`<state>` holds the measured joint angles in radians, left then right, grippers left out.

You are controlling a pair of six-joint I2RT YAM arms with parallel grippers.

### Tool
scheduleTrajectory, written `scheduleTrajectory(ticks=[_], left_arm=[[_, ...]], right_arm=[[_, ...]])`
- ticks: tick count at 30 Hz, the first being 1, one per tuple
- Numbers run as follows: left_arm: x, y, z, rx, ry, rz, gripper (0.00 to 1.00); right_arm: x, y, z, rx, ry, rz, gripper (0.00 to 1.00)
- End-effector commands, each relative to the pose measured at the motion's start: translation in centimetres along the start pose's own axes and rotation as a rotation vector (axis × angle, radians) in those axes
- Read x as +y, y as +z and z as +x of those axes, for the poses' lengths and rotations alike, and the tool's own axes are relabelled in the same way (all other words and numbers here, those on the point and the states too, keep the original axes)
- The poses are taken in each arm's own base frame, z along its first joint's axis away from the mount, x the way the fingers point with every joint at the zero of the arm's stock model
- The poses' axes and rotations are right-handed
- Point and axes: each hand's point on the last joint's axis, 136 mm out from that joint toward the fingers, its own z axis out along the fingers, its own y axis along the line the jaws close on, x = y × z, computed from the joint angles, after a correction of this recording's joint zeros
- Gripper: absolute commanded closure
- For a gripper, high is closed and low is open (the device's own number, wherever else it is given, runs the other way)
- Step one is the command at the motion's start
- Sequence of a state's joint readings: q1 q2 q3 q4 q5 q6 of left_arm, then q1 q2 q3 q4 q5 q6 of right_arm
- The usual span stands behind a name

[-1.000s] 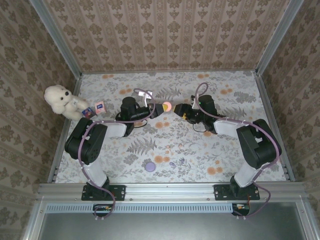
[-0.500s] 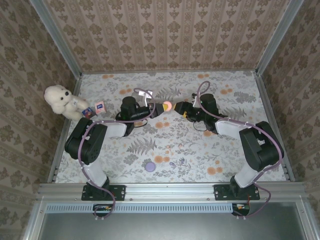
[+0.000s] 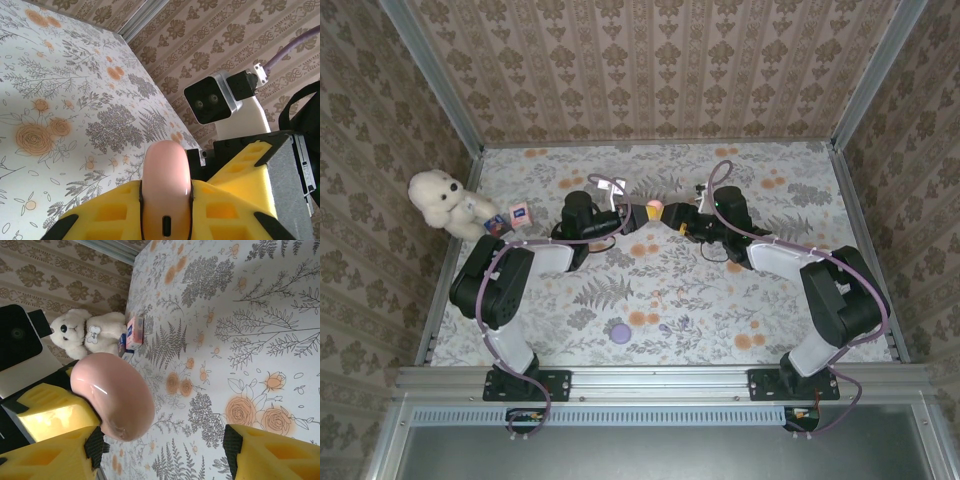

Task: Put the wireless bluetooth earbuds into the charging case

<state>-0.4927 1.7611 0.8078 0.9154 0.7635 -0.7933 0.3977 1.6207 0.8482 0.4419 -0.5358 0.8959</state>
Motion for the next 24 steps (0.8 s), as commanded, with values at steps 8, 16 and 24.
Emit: scheduleTrajectory(ticks=[8,16,24], left_arm=[[-2.1,0.5,-0.7,0.003,0.045,0.058,1.0],[-3.0,0.3,-0.8,0.002,0.054,0.075,1.0],[-3.2,0.4,-0.6,0.006,0.054,0.081,1.0]], right_arm=[[-1.9,0.8,-0.8,-0.014,0.017,0.04,0.35],[-4.2,1.1,-0.8,-0.019,0.054,0.076,0.36],[-4.5,1.5,-0.8,-0.017,0.066,0.079,0.37]])
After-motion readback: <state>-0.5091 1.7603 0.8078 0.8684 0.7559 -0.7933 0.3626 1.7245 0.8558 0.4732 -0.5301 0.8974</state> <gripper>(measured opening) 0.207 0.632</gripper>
